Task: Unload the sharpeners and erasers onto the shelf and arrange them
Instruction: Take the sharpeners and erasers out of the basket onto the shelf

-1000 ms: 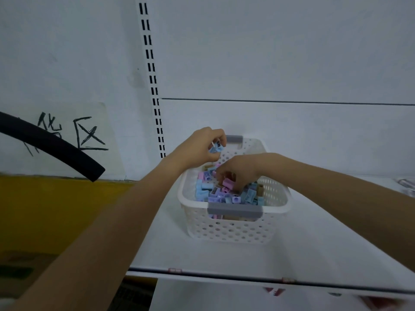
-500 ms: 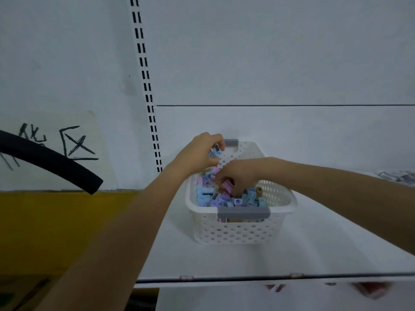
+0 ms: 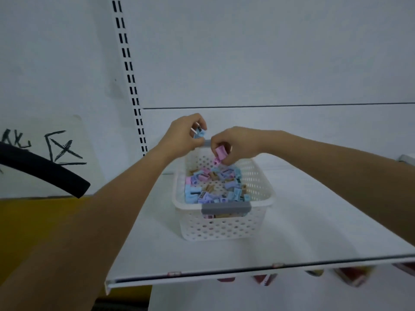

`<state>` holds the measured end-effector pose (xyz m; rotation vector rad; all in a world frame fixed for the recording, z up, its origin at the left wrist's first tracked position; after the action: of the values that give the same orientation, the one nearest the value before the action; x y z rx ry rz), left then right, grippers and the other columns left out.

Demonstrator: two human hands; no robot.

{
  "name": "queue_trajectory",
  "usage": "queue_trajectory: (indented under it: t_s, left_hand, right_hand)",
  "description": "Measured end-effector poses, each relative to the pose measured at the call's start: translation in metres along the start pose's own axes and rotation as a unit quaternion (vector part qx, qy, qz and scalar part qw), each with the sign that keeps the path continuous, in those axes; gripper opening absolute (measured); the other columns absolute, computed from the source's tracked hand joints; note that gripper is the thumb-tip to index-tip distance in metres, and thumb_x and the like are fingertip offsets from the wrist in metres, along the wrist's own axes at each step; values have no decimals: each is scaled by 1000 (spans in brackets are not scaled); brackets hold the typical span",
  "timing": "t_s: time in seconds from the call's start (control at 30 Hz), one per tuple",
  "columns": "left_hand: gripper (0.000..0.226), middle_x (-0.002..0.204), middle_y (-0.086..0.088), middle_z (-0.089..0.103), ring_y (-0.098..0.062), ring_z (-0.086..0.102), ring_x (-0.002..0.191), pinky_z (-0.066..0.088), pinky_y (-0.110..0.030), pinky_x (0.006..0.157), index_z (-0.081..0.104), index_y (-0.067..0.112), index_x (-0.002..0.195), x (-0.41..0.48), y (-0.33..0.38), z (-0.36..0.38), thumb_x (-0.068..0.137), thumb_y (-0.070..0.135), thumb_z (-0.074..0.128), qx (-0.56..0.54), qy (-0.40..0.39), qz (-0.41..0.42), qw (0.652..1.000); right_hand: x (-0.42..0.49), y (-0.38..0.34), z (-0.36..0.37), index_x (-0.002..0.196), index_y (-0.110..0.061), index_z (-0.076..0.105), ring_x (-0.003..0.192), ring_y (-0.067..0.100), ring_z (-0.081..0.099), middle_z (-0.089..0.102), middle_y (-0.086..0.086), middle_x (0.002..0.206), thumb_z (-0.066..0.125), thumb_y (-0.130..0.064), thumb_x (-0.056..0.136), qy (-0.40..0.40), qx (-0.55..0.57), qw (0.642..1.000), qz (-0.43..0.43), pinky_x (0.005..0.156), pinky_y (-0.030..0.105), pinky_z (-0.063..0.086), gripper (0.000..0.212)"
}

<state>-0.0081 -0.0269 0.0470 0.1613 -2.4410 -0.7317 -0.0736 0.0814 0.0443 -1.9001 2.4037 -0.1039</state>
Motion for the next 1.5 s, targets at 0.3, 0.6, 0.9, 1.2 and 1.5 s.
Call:
queue_trajectory:
  t_s: [0.3, 0.6, 0.9, 1.2, 1.5]
  left_hand:
    - [19, 94, -5, 54, -20, 55, 71, 52, -22, 51, 55, 15, 90, 30, 97, 21, 80, 2, 64, -14, -4, 47, 999]
    - [19, 92, -2, 53, -12, 52, 67, 49, -15, 48, 56, 16, 89, 57, 259, 183, 79, 2, 63, -35, -88, 128, 987]
    - [20, 95, -4, 51, -21, 53, 77, 53, -30, 59, 58, 12, 94, 84, 421, 378, 79, -2, 61, -28, -220, 216, 951]
    - [20, 100, -6, 50, -24, 57, 78, 54, -32, 60, 58, 11, 98, 125, 527, 517, 81, 1, 60, -40, -281, 284, 916]
    - [17, 99, -6, 52, -18, 55, 74, 50, -19, 53, 55, 17, 90, 221, 569, 611, 81, 3, 61, -95, -255, 266, 925]
  right_hand:
    - [-99, 60, -56, 82, -18, 55, 78, 19, 63, 69, 2, 78, 65, -10, 73, 51, 35, 996, 62, 72, 35, 48, 15]
    - [-298, 193, -36, 83, -17, 55, 64, 6, 52, 60, -6, 72, 67, -11, 74, 46, 39, 981, 186, 63, 23, 40, 16]
    - [-496, 313, -1, 86, -12, 56, 69, 11, 48, 55, -4, 77, 66, -7, 73, 65, 85, 942, 317, 61, 24, 41, 16]
    - [-622, 420, 3, 85, -16, 55, 64, 7, 45, 55, -9, 72, 63, -9, 74, 90, 77, 900, 419, 59, 24, 36, 16]
    - [-656, 549, -48, 82, -19, 55, 63, 7, 50, 63, -7, 73, 65, -11, 73, 145, 72, 881, 445, 55, 22, 37, 16]
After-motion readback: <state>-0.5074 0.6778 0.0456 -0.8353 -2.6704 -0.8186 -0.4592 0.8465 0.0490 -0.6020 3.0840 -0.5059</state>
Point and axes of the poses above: each hand's wrist, its own x-axis towards the middle knuckle, its own z-axis out of the palm, y = z × x, the point moved 5 cm from there along x, towards the middle knuckle
